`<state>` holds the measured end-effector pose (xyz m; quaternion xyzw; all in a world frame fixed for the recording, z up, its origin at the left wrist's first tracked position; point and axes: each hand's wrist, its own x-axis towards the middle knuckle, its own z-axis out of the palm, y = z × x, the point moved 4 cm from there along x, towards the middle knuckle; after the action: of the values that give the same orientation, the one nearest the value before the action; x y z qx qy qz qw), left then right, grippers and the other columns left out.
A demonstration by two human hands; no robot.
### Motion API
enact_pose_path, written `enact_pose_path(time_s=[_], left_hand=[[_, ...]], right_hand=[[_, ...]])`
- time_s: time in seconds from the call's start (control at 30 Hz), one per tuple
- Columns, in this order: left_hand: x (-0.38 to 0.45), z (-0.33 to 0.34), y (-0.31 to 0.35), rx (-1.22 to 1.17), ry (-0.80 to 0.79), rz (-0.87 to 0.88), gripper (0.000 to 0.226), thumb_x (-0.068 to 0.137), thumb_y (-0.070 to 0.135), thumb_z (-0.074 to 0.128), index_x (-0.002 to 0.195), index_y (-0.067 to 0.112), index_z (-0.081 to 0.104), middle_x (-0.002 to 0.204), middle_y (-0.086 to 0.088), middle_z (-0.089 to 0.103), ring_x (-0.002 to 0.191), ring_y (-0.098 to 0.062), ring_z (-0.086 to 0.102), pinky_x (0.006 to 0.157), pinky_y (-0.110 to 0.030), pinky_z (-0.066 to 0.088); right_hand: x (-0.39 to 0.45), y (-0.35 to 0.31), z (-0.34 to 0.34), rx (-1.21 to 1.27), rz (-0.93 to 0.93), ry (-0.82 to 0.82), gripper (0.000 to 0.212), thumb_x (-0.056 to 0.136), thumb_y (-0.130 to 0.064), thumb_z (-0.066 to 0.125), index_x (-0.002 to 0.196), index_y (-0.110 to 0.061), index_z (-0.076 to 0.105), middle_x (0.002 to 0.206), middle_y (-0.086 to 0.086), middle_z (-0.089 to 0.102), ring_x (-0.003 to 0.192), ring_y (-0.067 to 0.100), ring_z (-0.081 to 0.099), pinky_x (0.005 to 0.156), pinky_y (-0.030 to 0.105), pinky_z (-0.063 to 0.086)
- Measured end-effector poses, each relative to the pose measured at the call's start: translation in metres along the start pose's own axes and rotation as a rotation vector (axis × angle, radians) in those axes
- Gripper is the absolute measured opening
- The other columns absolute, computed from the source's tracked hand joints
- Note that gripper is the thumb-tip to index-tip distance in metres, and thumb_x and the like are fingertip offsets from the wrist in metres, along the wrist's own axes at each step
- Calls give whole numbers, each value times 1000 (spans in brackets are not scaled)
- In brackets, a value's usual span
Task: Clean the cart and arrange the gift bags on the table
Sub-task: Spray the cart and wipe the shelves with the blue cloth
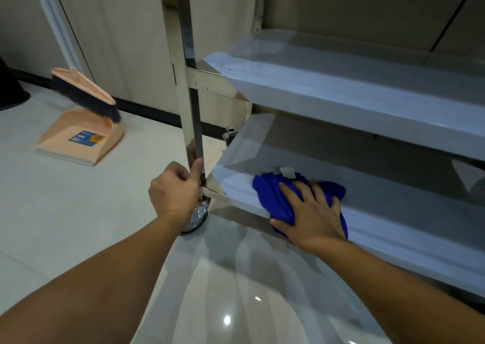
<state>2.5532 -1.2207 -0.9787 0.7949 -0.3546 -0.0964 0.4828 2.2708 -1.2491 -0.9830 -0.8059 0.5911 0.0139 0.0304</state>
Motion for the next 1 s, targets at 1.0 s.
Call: enact_pose_path(time_s=[1.0], left_hand=[[0, 71, -17, -377, -6, 22, 32, 90, 53, 64, 83, 37, 38, 73, 14, 55, 69, -3, 58, 60, -19, 43]], right_hand=[[199, -74, -2, 137, -48, 91, 67, 95, -73, 30, 155, -46, 16, 163, -7, 22, 150, 28, 15, 116, 62, 16]])
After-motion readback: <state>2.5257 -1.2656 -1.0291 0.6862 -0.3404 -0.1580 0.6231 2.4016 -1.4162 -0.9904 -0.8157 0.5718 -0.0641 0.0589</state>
